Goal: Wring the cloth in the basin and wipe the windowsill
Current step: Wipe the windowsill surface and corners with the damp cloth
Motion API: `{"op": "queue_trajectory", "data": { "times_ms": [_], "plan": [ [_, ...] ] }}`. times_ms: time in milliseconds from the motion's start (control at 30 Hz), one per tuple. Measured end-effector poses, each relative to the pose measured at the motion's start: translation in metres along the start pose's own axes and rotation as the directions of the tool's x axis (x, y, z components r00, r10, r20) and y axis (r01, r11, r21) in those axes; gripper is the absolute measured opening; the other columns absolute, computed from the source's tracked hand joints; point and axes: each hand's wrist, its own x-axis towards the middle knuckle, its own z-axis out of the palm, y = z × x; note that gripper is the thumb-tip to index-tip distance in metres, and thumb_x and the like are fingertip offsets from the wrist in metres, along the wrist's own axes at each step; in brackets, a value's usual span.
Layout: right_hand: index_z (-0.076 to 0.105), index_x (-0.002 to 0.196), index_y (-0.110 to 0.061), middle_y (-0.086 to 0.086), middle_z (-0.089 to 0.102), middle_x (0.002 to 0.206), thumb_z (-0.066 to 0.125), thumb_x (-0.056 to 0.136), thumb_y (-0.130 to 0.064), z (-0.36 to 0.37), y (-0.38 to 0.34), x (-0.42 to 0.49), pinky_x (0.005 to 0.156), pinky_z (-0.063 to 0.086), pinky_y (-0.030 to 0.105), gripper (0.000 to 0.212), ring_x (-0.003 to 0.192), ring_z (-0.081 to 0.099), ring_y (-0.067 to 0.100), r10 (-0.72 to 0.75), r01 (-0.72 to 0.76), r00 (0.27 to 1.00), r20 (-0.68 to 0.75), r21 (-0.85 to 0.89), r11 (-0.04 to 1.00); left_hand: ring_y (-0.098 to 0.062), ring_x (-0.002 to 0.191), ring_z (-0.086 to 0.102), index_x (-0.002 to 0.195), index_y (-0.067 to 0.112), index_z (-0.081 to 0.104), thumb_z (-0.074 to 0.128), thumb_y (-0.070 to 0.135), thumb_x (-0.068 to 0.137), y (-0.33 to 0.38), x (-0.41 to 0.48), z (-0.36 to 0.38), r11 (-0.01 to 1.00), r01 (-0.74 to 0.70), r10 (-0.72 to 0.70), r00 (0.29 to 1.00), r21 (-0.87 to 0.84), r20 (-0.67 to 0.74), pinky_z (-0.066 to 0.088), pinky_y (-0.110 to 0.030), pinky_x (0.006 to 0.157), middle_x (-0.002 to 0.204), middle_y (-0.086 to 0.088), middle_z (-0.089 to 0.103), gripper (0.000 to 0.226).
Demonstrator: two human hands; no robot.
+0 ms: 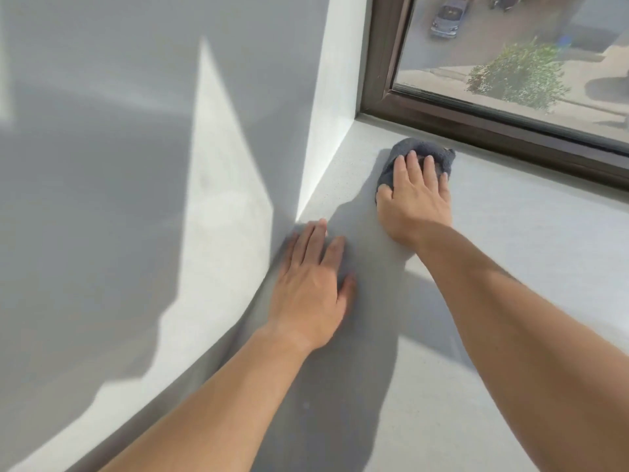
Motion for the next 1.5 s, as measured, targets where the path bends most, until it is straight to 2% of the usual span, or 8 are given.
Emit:
{"op": "queue_trajectory", "data": {
  "times_ms": [133,400,600,767,867,1067,1300,1500],
  "plan": [
    [0.009,0.159,-0.022,-0.004,0.001,0.168,0.021,0.099,-0.040,0.014,-0.047,-0.003,0.124,-0.006,0.040,0.064,0.154,-0.007,0.017,-0.283,0.284,0.957,0.061,-0.010,0.959,-0.032,0.147,0.026,0.139,0.014,0.050,0.035,0.044,0.097,-0.005,-0.018,-0.009,1.000,-0.002,0.004,0.998,0.030,-0.064,0.015,-0.047,0.123,0.155,-0.018,0.037,0.054],
    [0.008,0.159,-0.020,-0.002,0.000,0.168,0.019,0.098,-0.042,0.007,-0.020,-0.013,0.123,-0.007,0.043,0.066,0.153,-0.008,0.020,0.108,-0.110,0.993,-0.054,-0.026,0.994,-0.025,0.152,0.011,0.153,0.022,0.032,0.030,0.045,0.097,-0.036,-0.029,-0.008,0.999,-0.033,0.033,0.999,0.034,-0.017,0.006,-0.041,0.124,0.164,-0.010,0.021,0.061],
    [0.008,0.160,-0.022,-0.004,0.000,0.168,0.019,0.100,-0.043,0.013,-0.077,-0.005,0.124,-0.005,0.041,0.064,0.153,-0.008,0.017,-0.304,0.307,0.949,0.083,-0.031,0.951,-0.029,0.151,0.018,0.151,0.018,0.037,0.032,0.045,0.096,-0.043,-0.023,-0.014,0.998,-0.043,0.044,0.999,0.056,-0.021,0.014,-0.045,0.123,0.162,-0.014,0.025,0.062],
    [0.009,0.159,-0.025,-0.007,0.000,0.168,0.019,0.099,-0.042,-0.006,-0.009,-0.033,0.124,-0.006,0.039,0.063,0.153,-0.008,0.016,-0.018,0.018,1.000,0.003,-0.033,0.999,-0.026,0.153,0.009,0.153,0.020,0.034,0.030,0.046,0.096,-0.048,-0.023,-0.022,0.999,-0.031,0.031,0.999,0.011,-0.012,0.005,-0.042,0.124,0.164,-0.011,0.019,0.062],
    [0.011,0.159,-0.021,-0.003,0.001,0.168,0.023,0.100,-0.042,0.001,-0.042,-0.031,0.123,-0.006,0.043,0.064,0.153,-0.007,0.020,0.062,-0.063,0.998,-0.024,-0.021,0.998,-0.027,0.152,0.011,0.152,0.017,0.035,0.030,0.046,0.097,-0.052,-0.024,-0.027,0.999,-0.052,0.052,0.999,-0.004,-0.002,0.006,-0.042,0.124,0.164,-0.012,0.021,0.062],
    [0.014,0.159,-0.025,-0.006,0.005,0.168,0.024,0.100,-0.043,0.011,-0.092,-0.033,0.124,-0.004,0.041,0.062,0.154,-0.005,0.018,-0.311,0.314,0.947,0.080,-0.023,0.949,-0.031,0.144,0.028,0.134,0.009,0.050,0.053,0.033,0.094,-0.060,-0.037,-0.038,0.993,0.001,-0.002,1.000,-0.120,-0.005,0.023,-0.045,0.119,0.153,-0.013,0.038,0.047],
    [0.016,0.159,-0.022,-0.003,0.006,0.168,0.026,0.099,-0.042,0.012,-0.064,-0.060,0.124,-0.002,0.043,0.064,0.154,-0.003,0.021,0.112,-0.116,0.990,-0.089,-0.044,0.992,-0.024,0.151,0.016,0.143,0.015,0.046,0.052,0.026,0.095,-0.069,-0.086,-0.035,0.985,-0.005,0.003,1.000,-0.170,-0.014,0.023,-0.045,0.121,0.161,-0.009,0.028,0.049],
    [0.014,0.159,-0.022,-0.006,0.007,0.168,0.023,0.097,-0.043,0.026,-0.120,-0.071,0.123,-0.004,0.040,0.066,0.154,-0.003,0.017,-0.332,0.338,0.940,0.074,-0.084,0.937,-0.026,0.151,0.017,0.148,0.012,0.042,0.035,0.038,0.096,-0.079,-0.092,-0.035,0.994,-0.056,0.054,0.998,-0.093,-0.026,0.017,-0.047,0.123,0.162,-0.011,0.027,0.058]
  ]
}}
